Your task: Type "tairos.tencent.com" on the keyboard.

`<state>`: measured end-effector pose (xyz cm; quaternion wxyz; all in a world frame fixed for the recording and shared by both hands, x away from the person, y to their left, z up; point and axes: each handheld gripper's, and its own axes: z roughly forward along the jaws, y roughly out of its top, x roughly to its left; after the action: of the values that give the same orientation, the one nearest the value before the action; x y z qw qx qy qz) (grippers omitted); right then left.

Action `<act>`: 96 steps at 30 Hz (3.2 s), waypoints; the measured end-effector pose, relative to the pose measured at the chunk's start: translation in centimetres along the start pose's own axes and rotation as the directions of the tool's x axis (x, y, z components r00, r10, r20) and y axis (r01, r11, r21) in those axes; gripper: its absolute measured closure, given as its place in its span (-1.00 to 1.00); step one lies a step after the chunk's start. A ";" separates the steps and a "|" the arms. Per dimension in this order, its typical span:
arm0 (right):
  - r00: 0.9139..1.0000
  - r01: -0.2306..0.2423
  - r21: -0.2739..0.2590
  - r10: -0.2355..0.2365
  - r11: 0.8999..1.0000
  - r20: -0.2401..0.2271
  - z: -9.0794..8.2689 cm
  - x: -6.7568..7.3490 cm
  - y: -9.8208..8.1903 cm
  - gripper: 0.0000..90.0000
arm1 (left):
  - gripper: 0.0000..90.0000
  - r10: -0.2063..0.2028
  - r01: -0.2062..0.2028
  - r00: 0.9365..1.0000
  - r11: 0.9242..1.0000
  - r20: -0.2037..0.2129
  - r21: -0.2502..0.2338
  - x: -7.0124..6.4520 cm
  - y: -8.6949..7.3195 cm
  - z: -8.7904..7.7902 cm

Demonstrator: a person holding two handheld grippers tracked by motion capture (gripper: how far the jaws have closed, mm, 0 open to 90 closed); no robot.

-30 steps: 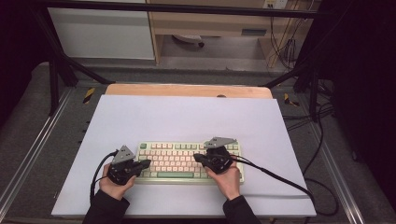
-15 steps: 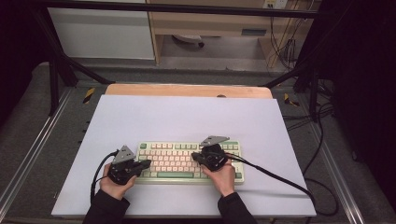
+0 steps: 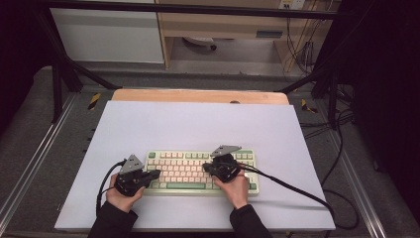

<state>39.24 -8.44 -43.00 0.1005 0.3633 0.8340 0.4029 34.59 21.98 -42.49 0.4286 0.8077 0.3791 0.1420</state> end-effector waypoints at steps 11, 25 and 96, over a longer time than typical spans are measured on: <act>0.999 0.032 -0.016 -0.032 0.999 -0.007 -1.8 0.4 0.2 1.00 | 1.00 0.002 -0.002 1.000 1.000 0.001 -0.002 -0.1 0.0 0.0; 0.999 0.033 -0.020 -0.034 0.999 -0.012 -4.3 -0.3 -0.8 1.00 | 1.00 0.011 -0.011 1.000 1.000 0.004 0.003 -0.2 0.1 0.1; 0.998 0.014 -0.043 -0.017 0.999 -0.061 -4.8 -0.3 -3.0 1.00 | 1.00 0.020 -0.020 1.000 1.000 0.009 0.013 -0.3 0.2 0.6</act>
<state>35.66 -12.75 -42.08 0.0857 0.3420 0.8306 0.4309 34.82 21.30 -42.65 0.4236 0.8148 0.3701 0.1405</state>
